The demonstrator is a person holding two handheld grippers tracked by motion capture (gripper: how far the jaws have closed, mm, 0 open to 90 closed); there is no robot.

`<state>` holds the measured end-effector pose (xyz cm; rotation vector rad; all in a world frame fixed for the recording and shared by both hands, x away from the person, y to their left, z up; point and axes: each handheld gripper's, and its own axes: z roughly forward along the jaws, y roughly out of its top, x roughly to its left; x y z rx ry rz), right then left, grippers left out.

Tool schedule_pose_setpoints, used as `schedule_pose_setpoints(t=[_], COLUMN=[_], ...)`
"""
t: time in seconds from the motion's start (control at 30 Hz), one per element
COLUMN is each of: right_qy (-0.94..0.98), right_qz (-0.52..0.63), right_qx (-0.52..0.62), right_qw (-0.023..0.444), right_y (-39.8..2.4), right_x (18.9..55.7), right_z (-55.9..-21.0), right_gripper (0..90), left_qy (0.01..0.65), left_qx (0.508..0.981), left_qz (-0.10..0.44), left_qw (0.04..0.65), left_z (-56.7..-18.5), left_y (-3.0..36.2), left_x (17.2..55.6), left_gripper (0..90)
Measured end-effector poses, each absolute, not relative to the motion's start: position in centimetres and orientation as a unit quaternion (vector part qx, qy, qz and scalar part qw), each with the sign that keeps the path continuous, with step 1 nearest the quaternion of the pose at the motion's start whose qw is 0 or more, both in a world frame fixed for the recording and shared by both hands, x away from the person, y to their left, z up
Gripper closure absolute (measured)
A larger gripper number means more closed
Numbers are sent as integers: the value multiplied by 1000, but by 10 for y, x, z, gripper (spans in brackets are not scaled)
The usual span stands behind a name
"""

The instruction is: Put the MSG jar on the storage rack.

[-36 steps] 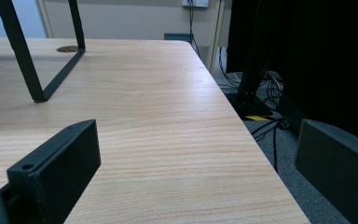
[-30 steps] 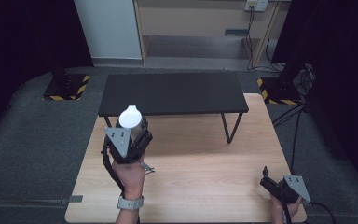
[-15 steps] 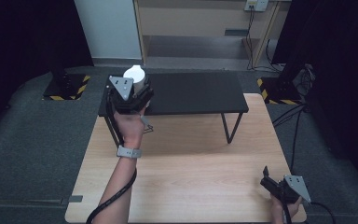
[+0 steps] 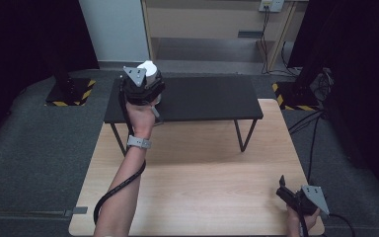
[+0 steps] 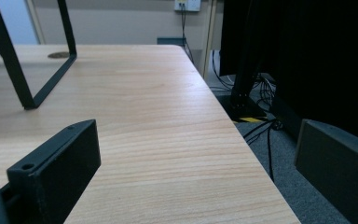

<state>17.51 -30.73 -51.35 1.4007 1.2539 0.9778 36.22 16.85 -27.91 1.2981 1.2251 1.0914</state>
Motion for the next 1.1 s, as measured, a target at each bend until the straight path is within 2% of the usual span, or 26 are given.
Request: schedule_pose_setpoints(t=[0.43,0.57,0.63,0.87,1.0,1.1], right_qy=[519,519,519,526,528,528], right_qz=[400,401,401,402,403,404], right_qx=[577,577,577,574,571,571], right_qw=[488,487,487,483,482,481], right_y=[-307,-308,-308,-309,-310,-310], right_x=[176,176,176,176,176,175], right_z=[-513,-513,-513,-512,-512,-512], right_gripper=[5,5,5,5,5,5], left_qy=[492,480,476,448,430,424], left_qx=[543,547,547,535,531,536], left_qz=[446,448,452,468,489,491], left_qw=[514,519,519,542,542,541], left_z=[-284,-285,-287,-316,-354,-372], left_y=[178,184,185,206,219,226], left_x=[366,356,351,292,247,233], left_gripper=[286,67,0,0,0,0])
